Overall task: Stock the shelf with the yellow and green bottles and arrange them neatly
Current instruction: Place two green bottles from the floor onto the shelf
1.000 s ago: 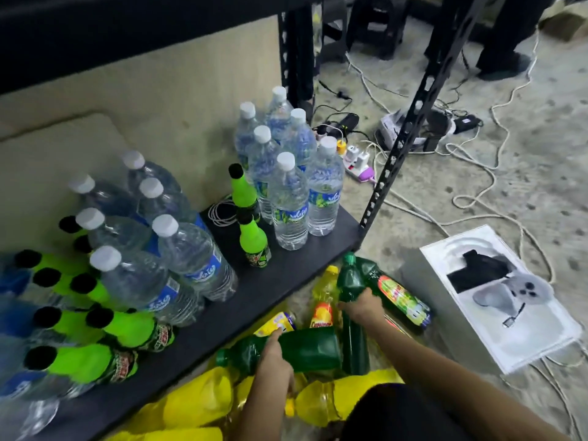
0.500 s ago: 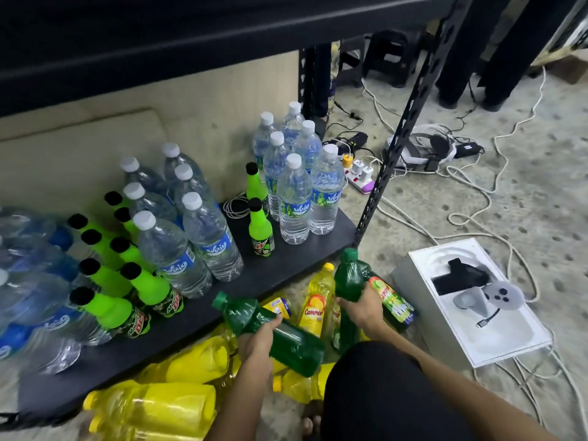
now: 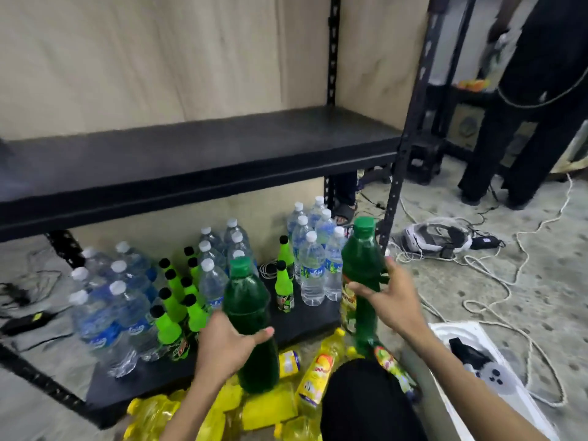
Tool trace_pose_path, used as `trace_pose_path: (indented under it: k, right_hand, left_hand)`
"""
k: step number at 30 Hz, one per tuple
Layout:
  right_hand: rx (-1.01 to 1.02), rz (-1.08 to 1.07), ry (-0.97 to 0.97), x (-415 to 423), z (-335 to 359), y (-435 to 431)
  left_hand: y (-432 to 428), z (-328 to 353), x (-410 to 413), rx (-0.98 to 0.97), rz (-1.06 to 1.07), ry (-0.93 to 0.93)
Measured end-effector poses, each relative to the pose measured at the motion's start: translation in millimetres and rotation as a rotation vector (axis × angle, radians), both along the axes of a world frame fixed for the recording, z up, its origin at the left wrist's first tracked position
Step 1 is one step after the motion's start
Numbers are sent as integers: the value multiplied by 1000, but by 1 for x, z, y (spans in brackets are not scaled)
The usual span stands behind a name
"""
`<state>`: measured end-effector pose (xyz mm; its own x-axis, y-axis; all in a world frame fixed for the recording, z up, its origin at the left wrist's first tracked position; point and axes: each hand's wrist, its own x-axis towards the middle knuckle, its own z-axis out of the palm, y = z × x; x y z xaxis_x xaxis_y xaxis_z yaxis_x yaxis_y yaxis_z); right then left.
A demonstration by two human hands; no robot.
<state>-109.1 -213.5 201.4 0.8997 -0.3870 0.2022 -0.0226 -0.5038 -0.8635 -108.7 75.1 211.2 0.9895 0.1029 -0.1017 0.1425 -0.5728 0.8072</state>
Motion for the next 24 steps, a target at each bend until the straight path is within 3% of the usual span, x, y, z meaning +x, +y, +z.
trace_pose_path:
  k: [4, 8, 12, 15, 18, 24]
  right_hand:
    - [-59, 28, -155, -5, 95, 2]
    - [-55, 70, -297, -7, 195, 7]
    - [-72, 34, -410, 15, 280, 3]
    - [-44, -20, -441, 59, 318, -7]
    - [-96, -148, -469, 117, 339, -18]
    - [-141, -280, -376, 220, 343, -32]
  left_hand:
    - [-4, 104, -8, -29, -108, -240]
    - [-12, 211, -2, -188, -186, -455]
    - [-34, 296, 51, -247, -241, -610]
    - [-62, 335, 109, -227, -158, -701]
    - [-92, 355, 166, -159, -71, -730]
    - [-137, 345, 269, -158, 16, -574]
